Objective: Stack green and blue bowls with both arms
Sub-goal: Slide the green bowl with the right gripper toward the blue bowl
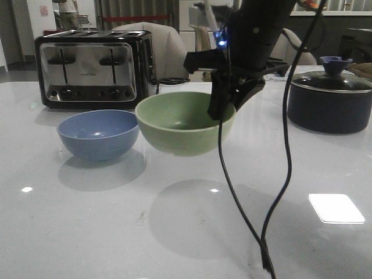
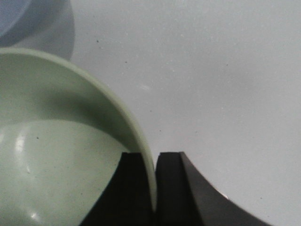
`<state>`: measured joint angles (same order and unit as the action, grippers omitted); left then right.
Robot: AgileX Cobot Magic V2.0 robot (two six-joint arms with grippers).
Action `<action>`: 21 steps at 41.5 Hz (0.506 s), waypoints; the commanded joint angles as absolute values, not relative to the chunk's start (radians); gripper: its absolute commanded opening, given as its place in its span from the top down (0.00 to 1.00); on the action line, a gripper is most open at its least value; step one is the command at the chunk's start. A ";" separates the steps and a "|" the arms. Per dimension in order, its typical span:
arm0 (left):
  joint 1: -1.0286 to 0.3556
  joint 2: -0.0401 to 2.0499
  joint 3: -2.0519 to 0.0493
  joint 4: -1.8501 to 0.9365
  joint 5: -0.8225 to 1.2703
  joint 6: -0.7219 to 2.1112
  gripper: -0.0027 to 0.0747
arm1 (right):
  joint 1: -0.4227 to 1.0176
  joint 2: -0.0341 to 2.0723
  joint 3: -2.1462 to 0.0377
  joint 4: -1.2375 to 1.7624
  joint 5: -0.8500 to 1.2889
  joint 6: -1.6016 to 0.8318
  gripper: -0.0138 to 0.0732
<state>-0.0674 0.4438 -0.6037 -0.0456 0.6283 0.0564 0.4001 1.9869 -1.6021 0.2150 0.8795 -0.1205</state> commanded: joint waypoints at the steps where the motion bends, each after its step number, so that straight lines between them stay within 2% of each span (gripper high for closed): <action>1: -0.068 0.456 -0.631 -0.054 0.541 0.053 0.25 | 0.397 1.967 -1.636 0.222 0.837 -0.131 0.79; 7: -0.068 0.456 -0.631 -0.052 0.541 0.053 0.25 | 0.397 2.004 -1.636 0.222 0.825 -0.131 0.69; 18: -0.068 0.456 -0.631 -0.052 0.541 0.053 0.25 | 0.397 2.008 -1.636 0.222 0.809 -0.131 0.38; 21: -0.068 0.456 -0.631 -0.052 0.541 0.053 0.25 | 0.397 2.008 -1.637 0.220 0.801 -0.131 0.36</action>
<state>-0.0674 0.4438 -0.6037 -0.0456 0.6283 0.0564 0.4001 2.0695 -1.6021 0.2114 0.8400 -0.1205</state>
